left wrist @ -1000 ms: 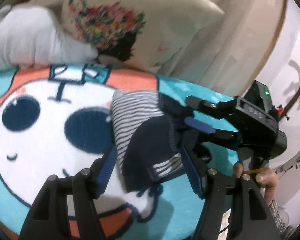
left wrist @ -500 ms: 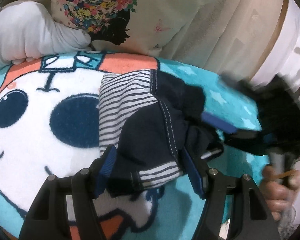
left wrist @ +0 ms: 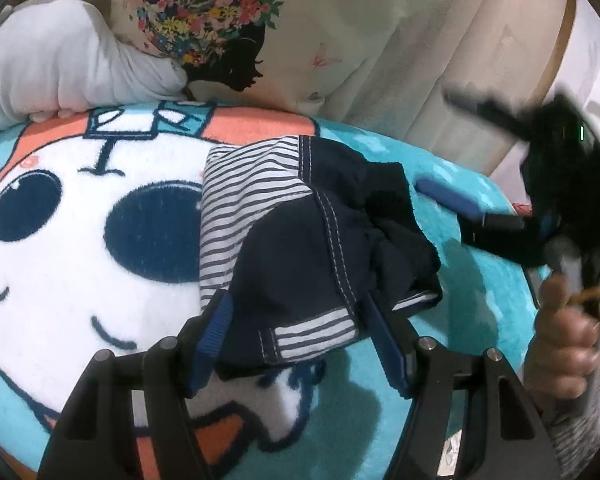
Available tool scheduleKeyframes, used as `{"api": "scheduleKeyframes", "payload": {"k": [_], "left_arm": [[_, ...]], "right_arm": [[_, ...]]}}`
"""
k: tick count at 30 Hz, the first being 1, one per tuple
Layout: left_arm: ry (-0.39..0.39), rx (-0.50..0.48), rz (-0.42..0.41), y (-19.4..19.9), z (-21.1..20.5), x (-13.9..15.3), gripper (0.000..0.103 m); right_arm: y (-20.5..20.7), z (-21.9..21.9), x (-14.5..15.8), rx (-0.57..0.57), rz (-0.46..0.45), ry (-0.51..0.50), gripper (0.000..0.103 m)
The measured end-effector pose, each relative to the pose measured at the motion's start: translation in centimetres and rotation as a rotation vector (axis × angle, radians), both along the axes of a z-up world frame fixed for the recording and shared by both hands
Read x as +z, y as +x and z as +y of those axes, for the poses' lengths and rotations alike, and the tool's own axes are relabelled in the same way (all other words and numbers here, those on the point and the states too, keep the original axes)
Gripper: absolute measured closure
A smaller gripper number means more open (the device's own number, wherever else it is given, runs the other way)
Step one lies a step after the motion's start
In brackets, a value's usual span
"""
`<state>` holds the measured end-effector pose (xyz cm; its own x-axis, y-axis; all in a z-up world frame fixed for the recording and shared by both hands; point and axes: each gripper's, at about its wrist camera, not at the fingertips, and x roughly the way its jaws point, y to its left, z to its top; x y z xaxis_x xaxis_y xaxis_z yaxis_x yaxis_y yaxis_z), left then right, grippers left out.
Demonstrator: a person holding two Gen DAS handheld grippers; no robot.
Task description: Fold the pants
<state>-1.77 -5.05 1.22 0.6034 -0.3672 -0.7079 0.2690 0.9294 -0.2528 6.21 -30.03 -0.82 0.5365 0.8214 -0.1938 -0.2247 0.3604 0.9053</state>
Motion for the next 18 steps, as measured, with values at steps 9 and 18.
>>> {"api": "scheduleKeyframes", "payload": {"k": [9,18], "left_arm": [[-0.023,-0.006,-0.039,-1.1,0.7,0.7,0.034],[-0.051,-0.022,-0.066,-2.5,1.3,1.4,0.029]], "right_arm": [[5.9,5.3,-2.3,0.092,0.07,-0.158,0.032],[-1.8,3.5,1.2,-0.116,-0.089,-0.324,0.03]]}}
